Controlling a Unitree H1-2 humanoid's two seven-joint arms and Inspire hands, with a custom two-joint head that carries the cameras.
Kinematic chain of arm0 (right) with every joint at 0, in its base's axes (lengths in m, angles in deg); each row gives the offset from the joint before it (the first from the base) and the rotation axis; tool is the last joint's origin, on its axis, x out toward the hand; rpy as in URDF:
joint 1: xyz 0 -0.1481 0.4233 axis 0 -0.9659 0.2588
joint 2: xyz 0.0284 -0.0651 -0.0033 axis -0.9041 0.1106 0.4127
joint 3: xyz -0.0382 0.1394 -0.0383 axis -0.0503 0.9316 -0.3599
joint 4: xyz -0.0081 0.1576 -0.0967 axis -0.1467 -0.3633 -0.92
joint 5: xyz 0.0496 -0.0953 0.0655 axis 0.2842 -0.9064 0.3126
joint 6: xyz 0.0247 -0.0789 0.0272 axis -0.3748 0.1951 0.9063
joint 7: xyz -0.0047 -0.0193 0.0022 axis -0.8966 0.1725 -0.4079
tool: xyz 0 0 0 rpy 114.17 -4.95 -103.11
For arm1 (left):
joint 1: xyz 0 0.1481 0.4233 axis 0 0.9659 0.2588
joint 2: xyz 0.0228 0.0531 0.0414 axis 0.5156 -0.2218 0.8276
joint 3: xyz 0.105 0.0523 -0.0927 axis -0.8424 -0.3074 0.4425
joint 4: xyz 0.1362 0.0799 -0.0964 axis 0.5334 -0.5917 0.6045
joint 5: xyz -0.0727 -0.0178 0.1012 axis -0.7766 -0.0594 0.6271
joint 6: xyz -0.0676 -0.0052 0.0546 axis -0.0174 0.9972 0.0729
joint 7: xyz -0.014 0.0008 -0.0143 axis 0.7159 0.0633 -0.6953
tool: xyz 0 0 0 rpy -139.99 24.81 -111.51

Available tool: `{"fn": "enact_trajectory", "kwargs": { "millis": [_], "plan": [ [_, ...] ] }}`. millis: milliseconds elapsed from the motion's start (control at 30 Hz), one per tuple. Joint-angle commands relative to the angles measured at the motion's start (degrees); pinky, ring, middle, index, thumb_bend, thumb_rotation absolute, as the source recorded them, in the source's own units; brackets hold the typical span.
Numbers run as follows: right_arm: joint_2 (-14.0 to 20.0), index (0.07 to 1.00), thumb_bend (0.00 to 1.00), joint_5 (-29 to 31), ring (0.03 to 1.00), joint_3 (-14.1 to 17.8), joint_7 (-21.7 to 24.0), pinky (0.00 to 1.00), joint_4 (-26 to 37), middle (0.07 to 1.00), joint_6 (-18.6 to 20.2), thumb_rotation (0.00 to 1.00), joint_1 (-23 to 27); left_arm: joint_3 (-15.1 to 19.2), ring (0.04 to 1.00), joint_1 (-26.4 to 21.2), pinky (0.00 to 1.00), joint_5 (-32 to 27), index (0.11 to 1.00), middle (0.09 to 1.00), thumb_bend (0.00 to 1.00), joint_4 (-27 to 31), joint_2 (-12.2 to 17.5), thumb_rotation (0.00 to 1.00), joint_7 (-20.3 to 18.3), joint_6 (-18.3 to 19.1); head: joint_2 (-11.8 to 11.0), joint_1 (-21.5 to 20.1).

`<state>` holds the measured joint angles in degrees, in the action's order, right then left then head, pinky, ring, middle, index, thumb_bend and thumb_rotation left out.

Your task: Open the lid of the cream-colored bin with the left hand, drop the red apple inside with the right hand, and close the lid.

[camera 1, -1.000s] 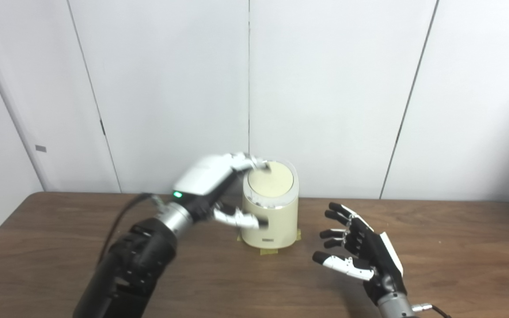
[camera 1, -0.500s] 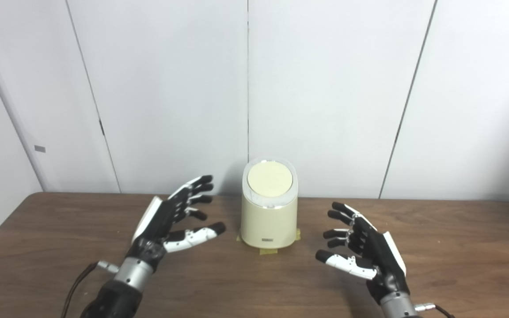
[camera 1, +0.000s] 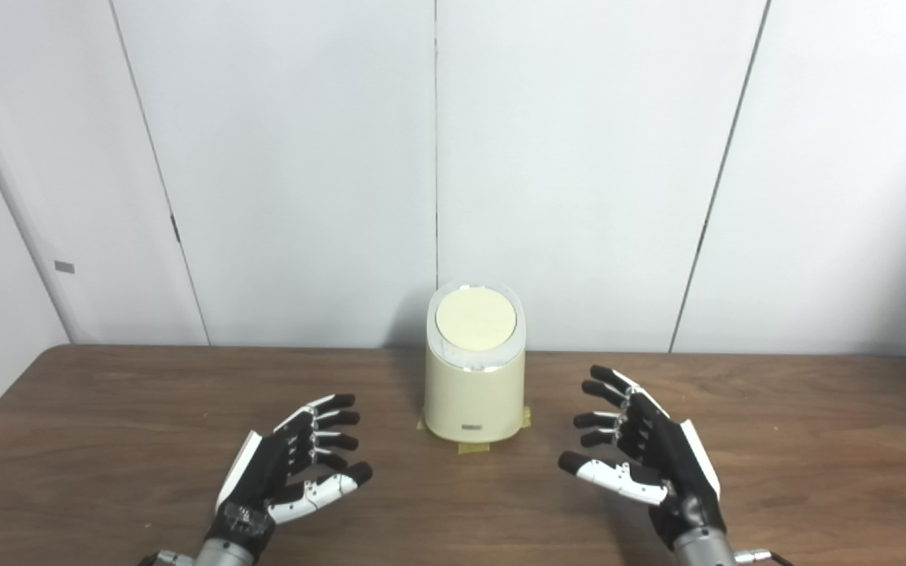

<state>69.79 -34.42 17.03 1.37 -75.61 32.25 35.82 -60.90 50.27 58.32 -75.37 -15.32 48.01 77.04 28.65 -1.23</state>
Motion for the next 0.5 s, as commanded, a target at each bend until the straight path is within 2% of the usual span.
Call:
{"fn": "enact_trajectory", "kwargs": {
  "millis": [0,367,467],
  "plan": [
    [0.08,0.808,0.85,0.56,0.642,0.35,-0.18,0.56,2.49,0.795,-2.0,0.2,1.55,-0.31,0.691,-1.28,0.58,-1.41,0.837,0.786,0.78,0.93,0.56,0.29,0.31,-2.36,0.25,0.01],
    [0.66,0.809,0.84,1.02,0.647,0.43,0.16,0.56,2.6,0.8,-1.88,0.19,1.39,-1.15,0.725,-1.09,0.6,-1.95,0.837,0.812,0.77,2.74,0.64,0.26,0.73,-2.11,-0.02,0.32],
    [0.91,0.809,0.83,0.98,0.65,0.36,0.18,0.56,2.93,0.804,-1.59,0.18,1.25,-1.2,0.731,-0.75,0.61,-1.51,0.832,0.81,0.75,3.41,0.57,0.21,1.15,-2.7,0.13,0.28]
  ]
}}
